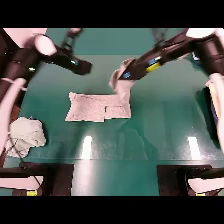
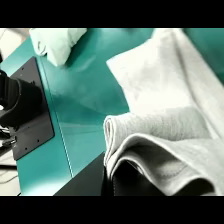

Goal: Fold the shirts.

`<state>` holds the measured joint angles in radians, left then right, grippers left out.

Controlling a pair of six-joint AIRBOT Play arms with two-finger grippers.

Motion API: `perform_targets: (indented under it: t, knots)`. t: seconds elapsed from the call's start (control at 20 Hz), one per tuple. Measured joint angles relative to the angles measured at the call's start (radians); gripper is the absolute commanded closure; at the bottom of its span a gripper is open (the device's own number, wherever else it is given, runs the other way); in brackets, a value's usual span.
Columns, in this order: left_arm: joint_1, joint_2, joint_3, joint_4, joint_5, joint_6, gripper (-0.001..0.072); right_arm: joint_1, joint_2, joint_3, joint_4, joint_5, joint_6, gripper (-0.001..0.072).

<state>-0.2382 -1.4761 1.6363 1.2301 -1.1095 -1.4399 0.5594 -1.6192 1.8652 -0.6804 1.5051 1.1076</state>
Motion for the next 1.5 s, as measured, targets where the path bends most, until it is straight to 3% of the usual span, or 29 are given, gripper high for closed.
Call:
perform_targets:
  t: [0.2,0.25,0.3,0.35,0.55,0.65,0.95,1.0,1.05,1.1,1.25,1.4,1.5]
  knots:
    - [0.105,0.126,0.0,0.031,-0.023,0.0,0.0685,0.175,-0.16,0.014,-0.003,-0.222,-0.087,0.0693]
    - [0.126,0.15,0.0,0.039,-0.032,0.0,0.0685,0.212,-0.202,0.033,-0.002,-0.284,-0.101,0.0575]
    - [0.144,0.171,0.0,0.048,-0.043,0.0,0.0685,0.246,-0.248,0.061,-0.001,-0.34,-0.115,0.0338]
    - [0.157,0.187,0.0,0.056,-0.052,0.0,0.0685,0.272,-0.286,0.092,0.0,-0.379,-0.124,0.0212]
    - [0.18,0.218,0.0,0.079,-0.097,0.004,0.0685,0.3,-0.349,0.16,0.0,-0.429,-0.139,0.0213]
    - [0.184,0.224,0.0,0.084,-0.116,0.005,0.0685,0.264,-0.319,0.121,-0.024,-0.389,-0.13,0.0213]
    - [0.188,0.229,0.0,0.09,-0.159,0.008,0.0685,0.019,-0.138,-0.252,-0.126,-0.248,-0.035,0.0212]
    - [0.188,0.23,0.0,0.09,-0.16,0.008,0.0685,-0.028,-0.106,-0.332,-0.128,-0.25,-0.016,0.0188]
    - [0.188,0.23,0.0,0.09,-0.16,0.008,0.0685,-0.071,-0.076,-0.412,-0.123,-0.267,-0.003,0.0073]
    - [0.188,0.23,0.0,0.09,-0.159,0.008,0.0685,-0.114,-0.049,-0.493,-0.097,-0.292,0.011,0.0011]
    - [0.188,0.224,0.0,0.089,-0.153,0.008,0.0685,-0.212,-0.02,-0.669,0.024,-0.347,0.032,0.0019]
    - [0.188,0.221,0.0,0.078,-0.146,0.008,0.0685,-0.234,-0.054,-0.744,0.142,-0.362,0.035,0.0122]
    - [0.188,0.22,0.0,0.072,-0.142,0.008,0.0685,-0.217,-0.089,-0.743,0.206,-0.368,0.035,0.0122]
